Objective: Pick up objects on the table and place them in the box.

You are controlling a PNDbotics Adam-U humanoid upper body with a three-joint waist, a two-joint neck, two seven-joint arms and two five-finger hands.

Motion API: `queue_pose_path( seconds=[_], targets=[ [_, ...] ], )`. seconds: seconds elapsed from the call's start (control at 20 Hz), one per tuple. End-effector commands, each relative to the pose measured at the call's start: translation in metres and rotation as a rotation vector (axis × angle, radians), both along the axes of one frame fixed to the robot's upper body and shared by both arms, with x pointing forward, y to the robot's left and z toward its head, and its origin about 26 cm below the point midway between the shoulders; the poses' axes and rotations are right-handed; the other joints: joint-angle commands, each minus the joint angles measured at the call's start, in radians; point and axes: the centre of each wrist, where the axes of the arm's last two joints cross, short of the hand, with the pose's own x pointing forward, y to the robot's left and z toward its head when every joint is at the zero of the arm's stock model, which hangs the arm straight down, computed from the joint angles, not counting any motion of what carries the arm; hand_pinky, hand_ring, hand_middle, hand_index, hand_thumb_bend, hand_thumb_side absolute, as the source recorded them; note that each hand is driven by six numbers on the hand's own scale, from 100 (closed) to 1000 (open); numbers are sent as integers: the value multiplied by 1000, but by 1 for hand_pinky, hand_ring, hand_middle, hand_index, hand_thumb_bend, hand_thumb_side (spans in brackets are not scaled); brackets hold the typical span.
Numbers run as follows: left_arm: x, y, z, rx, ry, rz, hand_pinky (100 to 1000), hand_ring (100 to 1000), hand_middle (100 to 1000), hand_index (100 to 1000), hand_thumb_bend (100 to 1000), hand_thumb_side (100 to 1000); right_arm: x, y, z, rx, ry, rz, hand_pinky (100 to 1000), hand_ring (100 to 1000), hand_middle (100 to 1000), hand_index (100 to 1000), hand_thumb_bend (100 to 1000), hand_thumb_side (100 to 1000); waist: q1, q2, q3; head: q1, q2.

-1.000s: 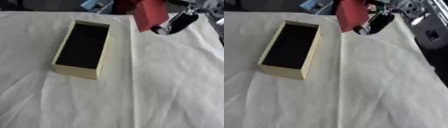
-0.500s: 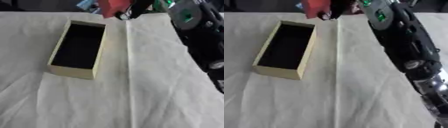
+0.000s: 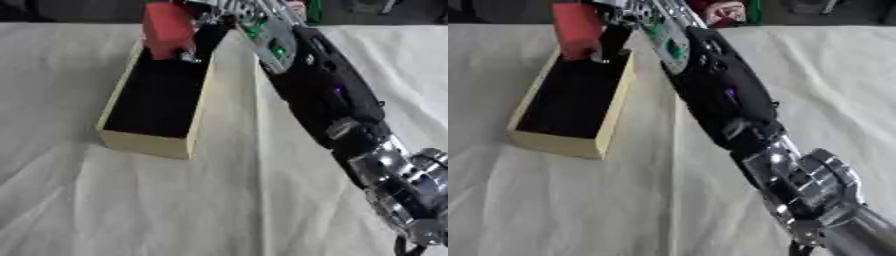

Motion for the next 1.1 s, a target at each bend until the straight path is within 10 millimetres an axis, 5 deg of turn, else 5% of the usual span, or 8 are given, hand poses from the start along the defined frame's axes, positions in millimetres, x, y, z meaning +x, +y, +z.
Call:
queue_pose_path(
  seconds=[0.05,0.3,0.5,0.55,0.85,1.1],
  targets=[
    [-3,-1,10,11,-35,-14,566,552,520,647,176,100,5,4,0,-21,-21,-29,797,759,616,701,100,100,-10,-14,5,-4,-5],
    [-2,-1,10,11,-36,-15,566,552,520,647,175,100,12,4,-17,-70,-3,-47,802,774,636,724,100,100,-12,-13,9,-6,-6],
    [-2,-2,10,11,-36,-16,566,552,520,647,174,100,14,5,-21,-112,11,-35,830,815,749,815,100,116,-11,-13,8,-7,-5],
    [-2,-2,10,11,-35,-16,566,552,520,647,175,100,14,5,-21,-118,17,-25,856,845,805,868,175,233,-10,-13,8,-7,-6],
    [-2,-2,9,12,-33,-17,567,552,519,647,173,100,13,5,-15,-139,15,-5,897,893,891,933,471,414,-8,-14,5,-7,-7],
    [-3,-2,9,11,-32,-17,567,552,519,647,175,100,11,6,-8,-142,-18,2,906,914,915,974,526,438,-8,-16,4,-6,-8]
  ],
)
